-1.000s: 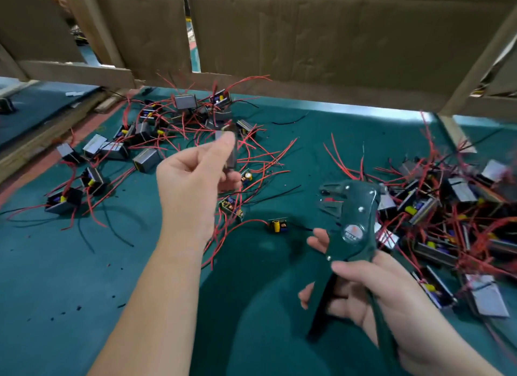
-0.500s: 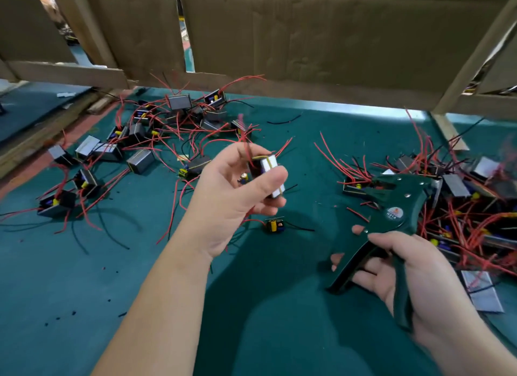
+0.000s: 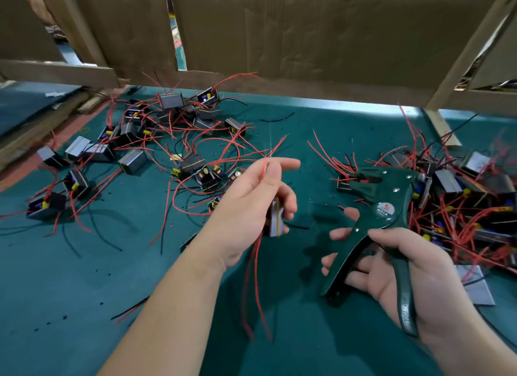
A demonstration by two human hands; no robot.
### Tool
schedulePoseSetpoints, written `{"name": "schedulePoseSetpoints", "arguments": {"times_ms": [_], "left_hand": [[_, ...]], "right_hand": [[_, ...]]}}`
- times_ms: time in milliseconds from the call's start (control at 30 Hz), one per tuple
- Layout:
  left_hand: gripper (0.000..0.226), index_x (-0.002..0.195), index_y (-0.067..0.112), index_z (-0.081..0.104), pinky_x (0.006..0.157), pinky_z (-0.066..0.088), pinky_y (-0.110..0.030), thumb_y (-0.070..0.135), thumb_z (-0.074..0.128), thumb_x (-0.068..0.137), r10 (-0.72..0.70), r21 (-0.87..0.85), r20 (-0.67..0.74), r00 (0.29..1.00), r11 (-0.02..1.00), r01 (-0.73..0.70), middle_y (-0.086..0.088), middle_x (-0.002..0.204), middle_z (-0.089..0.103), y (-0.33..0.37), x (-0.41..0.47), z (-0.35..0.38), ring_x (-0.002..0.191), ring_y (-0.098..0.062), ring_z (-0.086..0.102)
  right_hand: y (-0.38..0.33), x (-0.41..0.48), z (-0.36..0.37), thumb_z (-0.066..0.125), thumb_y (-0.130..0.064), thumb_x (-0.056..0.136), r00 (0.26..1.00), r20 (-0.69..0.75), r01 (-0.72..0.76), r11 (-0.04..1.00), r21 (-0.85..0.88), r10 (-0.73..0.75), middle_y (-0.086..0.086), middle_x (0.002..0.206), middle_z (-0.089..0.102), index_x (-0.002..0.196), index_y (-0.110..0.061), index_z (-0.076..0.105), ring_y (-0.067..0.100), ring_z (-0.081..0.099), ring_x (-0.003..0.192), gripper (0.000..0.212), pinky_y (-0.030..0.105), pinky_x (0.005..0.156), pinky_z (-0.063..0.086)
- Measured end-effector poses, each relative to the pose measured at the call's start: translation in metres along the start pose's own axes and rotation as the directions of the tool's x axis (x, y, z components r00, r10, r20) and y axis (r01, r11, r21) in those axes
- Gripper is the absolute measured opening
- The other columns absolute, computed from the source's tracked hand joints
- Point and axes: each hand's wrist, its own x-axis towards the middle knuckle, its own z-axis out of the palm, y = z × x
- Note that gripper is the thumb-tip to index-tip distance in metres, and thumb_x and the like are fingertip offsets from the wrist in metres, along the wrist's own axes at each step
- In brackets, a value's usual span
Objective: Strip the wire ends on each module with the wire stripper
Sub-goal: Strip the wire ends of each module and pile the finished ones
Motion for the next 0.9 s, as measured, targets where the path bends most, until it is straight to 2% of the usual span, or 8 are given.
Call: {"name": "schedulePoseSetpoints", "arguments": {"times_ms": [67, 133, 233, 333, 433, 600, 800, 900], "left_hand": [[0.028, 0.097, 0.027, 0.052, 0.047, 0.045, -0.026, 0.051, 0.037, 0.097, -0.007, 0.022, -0.007, 1.0, 1.0, 0.007, 0.003, 0.058, 0.055, -0.0013, 0.0008, 0.0013, 0.052, -0.013, 0.051], [0.023, 0.083, 0.032, 0.044, 0.046, 0.043, -0.025, 0.048, 0.035, 0.096, -0.038, 0.005, 0.0, 0.999, 0.999, 0.038, 0.001, 0.057, 0.055, -0.0012, 0.0019, 0.0011, 0.05, -0.015, 0.05], [0.022, 0.068, 0.035, 0.044, 0.045, 0.043, -0.024, 0.039, 0.039, 0.089, -0.069, -0.055, 0.014, 0.998, 0.996, 0.069, -0.001, 0.061, 0.059, 0.0006, 0.004, 0.0022, 0.05, -0.016, 0.051], [0.012, 0.076, 0.027, 0.043, 0.045, 0.043, -0.025, 0.029, 0.043, 0.088, -0.061, -0.081, 0.017, 0.998, 0.995, 0.062, 0.001, 0.067, 0.062, -0.001, 0.0044, 0.0019, 0.052, -0.015, 0.053], [0.014, 0.084, 0.018, 0.048, 0.052, 0.045, -0.019, 0.021, 0.05, 0.098, 0.016, -0.024, 0.005, 1.0, 1.0, -0.016, 0.004, 0.07, 0.063, -0.0034, 0.0026, 0.0024, 0.057, -0.011, 0.058], [0.009, 0.088, 0.014, 0.062, 0.067, 0.052, -0.021, 0.021, 0.064, 0.083, 0.093, -0.138, 0.058, 0.994, 0.987, -0.084, -0.005, 0.073, 0.07, -0.0015, -0.0003, 0.0062, 0.068, -0.015, 0.065], [0.004, 0.079, 0.015, 0.059, 0.057, 0.049, -0.018, 0.016, 0.059, 0.083, 0.033, -0.138, 0.062, 0.998, 0.99, -0.024, 0.0, 0.066, 0.064, 0.0032, -0.0012, 0.0082, 0.06, -0.012, 0.062], [0.012, 0.069, 0.018, 0.06, 0.053, 0.046, -0.018, 0.012, 0.054, 0.078, 0.055, -0.131, 0.061, 0.997, 0.99, -0.047, -0.001, 0.059, 0.06, 0.0056, -0.0015, 0.0085, 0.054, -0.013, 0.057]], "right_hand": [[0.0004, -0.0011, 0.0012, 0.053, -0.019, 0.064, 0.999, 0.034, 0.001, 1.0, 0.004, -0.001, 0.026, 0.088, 0.065, 0.118, 0.001, 0.057, 0.047, 0.063, 0.067, 0.058, 0.053, 0.058, 0.056], [0.0006, -0.0025, 0.0023, 0.051, -0.018, 0.065, 0.998, 0.065, 0.0, 1.0, 0.02, -0.001, 0.027, 0.087, 0.064, 0.118, -0.001, 0.059, 0.047, 0.062, 0.067, 0.056, 0.056, 0.061, 0.056], [0.0, -0.0046, 0.0041, 0.061, -0.019, 0.059, 0.993, 0.114, -0.015, 0.998, 0.06, 0.008, 0.029, 0.088, 0.063, 0.116, 0.0, 0.063, 0.048, 0.061, 0.067, 0.06, 0.058, 0.063, 0.055], [-0.0003, -0.0055, 0.0051, 0.073, -0.021, 0.051, 0.989, 0.147, -0.039, 0.995, 0.089, 0.025, 0.029, 0.088, 0.063, 0.114, 0.0, 0.065, 0.048, 0.062, 0.068, 0.067, 0.057, 0.063, 0.054], [-0.0029, -0.006, 0.0074, 0.082, -0.026, 0.045, 0.981, 0.191, -0.059, 0.992, 0.109, 0.037, 0.027, 0.088, 0.062, 0.113, 0.001, 0.065, 0.047, 0.062, 0.069, 0.076, 0.056, 0.064, 0.054], [-0.0063, -0.0056, 0.0047, 0.082, -0.025, 0.049, 0.947, 0.308, -0.147, 0.973, 0.178, 0.087, 0.026, 0.088, 0.062, 0.116, 0.004, 0.063, 0.044, 0.063, 0.07, 0.076, 0.054, 0.066, 0.054], [-0.0082, -0.0067, 0.0058, 0.082, -0.022, 0.05, 0.924, 0.357, -0.221, 0.953, 0.208, 0.136, 0.027, 0.088, 0.061, 0.119, 0.007, 0.06, 0.045, 0.062, 0.07, 0.078, 0.054, 0.067, 0.054], [-0.0075, -0.0044, 0.0051, 0.071, -0.017, 0.073, 0.869, 0.477, -0.281, 0.925, 0.257, 0.132, 0.031, 0.097, 0.06, 0.126, 0.013, 0.05, 0.048, 0.061, 0.08, 0.064, 0.056, 0.075, 0.051]]}}
